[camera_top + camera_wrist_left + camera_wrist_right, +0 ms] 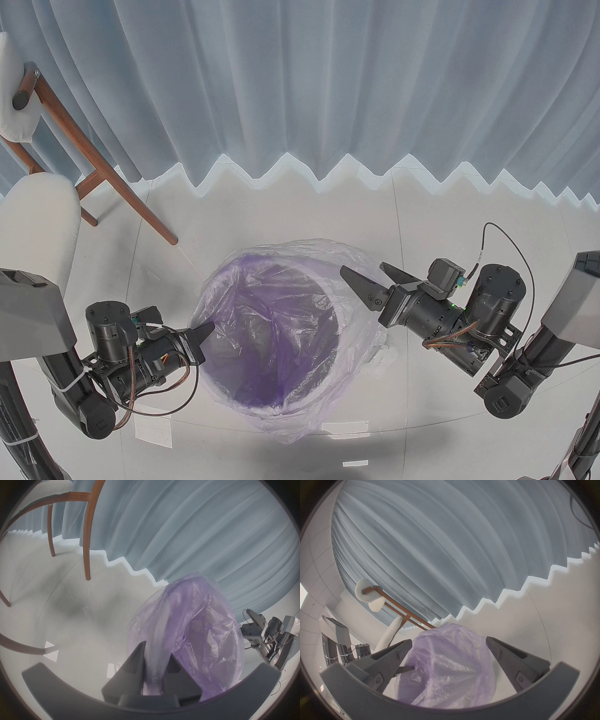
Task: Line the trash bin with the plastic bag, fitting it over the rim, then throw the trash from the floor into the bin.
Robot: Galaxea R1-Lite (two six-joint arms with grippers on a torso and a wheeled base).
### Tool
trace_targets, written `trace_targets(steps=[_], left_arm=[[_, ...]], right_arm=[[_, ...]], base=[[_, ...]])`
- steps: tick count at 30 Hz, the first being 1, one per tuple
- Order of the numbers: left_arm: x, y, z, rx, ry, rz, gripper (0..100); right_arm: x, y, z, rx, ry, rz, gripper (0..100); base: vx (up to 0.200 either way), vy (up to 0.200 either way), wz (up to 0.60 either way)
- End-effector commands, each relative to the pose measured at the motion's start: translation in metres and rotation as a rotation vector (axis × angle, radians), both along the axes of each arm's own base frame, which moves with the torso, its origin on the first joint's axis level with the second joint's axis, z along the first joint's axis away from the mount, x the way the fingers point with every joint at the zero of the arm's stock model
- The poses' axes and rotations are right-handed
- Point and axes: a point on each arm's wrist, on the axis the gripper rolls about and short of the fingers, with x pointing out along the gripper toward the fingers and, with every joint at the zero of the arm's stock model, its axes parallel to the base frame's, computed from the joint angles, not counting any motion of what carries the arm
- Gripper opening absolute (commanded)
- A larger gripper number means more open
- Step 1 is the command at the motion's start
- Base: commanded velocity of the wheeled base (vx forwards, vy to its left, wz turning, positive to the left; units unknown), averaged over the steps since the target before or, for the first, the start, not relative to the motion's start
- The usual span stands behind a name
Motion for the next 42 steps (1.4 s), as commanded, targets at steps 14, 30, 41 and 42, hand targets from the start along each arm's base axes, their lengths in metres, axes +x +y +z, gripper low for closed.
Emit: trace_targets(steps=[14,30,41,42], left_arm=[[0.0,0.002,0.013,-0.034,-0.085,-0.01,0],[0.058,-0.022,-0.049,0.029,-0.023,0.151,0],[0.078,-0.036,-0.048,0.037,-0.013,0.132,0],[0.08,-0.036,-0.048,0.038,-0.011,0.133,0]], right_arm=[[0.024,-0.028,-0.003,0.078,0.131,0.023,100],[0.028,-0.037,0.015,0.093,0.061,-0.01,100],[0.022,-0.042,0.023,0.001,0.051,-0.077,100],[0.022,-0.042,0.023,-0.004,0.049,-0.076,100]], base=[[0.0,0.0,0.0],[0.0,0.0,0.0],[0.0,0.0,0.0],[0.0,0.0,0.0]])
